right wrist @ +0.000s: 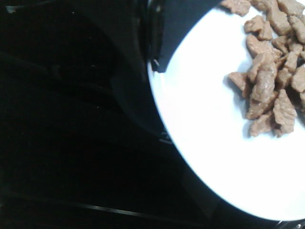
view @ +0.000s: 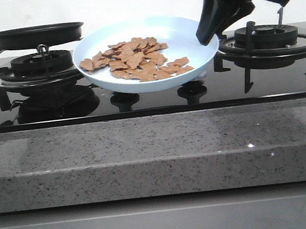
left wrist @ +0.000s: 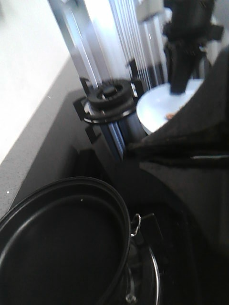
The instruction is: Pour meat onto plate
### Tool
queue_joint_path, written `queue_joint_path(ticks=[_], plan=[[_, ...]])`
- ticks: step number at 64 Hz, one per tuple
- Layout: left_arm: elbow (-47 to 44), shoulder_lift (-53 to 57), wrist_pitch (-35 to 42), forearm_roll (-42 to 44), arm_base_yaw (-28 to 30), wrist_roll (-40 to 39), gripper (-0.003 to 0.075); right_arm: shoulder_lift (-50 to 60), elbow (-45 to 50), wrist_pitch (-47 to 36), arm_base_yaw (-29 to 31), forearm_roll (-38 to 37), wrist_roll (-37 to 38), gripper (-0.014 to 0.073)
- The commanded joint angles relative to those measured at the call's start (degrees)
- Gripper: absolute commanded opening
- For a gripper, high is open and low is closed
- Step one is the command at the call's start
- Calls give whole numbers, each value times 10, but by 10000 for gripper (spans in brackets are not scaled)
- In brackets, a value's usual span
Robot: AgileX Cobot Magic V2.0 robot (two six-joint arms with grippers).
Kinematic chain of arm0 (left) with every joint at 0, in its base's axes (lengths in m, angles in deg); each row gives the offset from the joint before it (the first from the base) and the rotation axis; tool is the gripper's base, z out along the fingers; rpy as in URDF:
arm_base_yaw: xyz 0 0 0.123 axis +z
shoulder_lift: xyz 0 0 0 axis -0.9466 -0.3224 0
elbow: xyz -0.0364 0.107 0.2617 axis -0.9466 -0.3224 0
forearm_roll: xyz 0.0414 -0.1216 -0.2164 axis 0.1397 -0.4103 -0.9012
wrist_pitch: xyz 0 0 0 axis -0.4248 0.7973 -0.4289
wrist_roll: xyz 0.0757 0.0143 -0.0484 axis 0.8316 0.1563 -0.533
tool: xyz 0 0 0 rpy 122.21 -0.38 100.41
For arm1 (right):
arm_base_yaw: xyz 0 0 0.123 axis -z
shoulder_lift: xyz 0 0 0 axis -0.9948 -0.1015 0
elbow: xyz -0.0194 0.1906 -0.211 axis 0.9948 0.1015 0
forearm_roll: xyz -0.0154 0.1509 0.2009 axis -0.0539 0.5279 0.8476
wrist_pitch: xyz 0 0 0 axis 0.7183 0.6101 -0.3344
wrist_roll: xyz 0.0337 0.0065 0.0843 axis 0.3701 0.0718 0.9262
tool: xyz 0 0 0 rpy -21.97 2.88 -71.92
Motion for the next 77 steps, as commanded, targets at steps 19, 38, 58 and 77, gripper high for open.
queue_joint_path(ticks=[19,38,58,77], plan=[[-132,246,286,224,-143,1,-20,27,-11,-25,-1,11,-5,-68],[-312,405,466,303,-156,1,-20,27,-11,-25,-1,11,-5,-68],[-406,495,493,363,-155,1,-20,27,-11,-25,-1,11,-5,-68],[-422,515,480,358,-155,-1,-20,27,-11,-25,-1,11,-5,-68]])
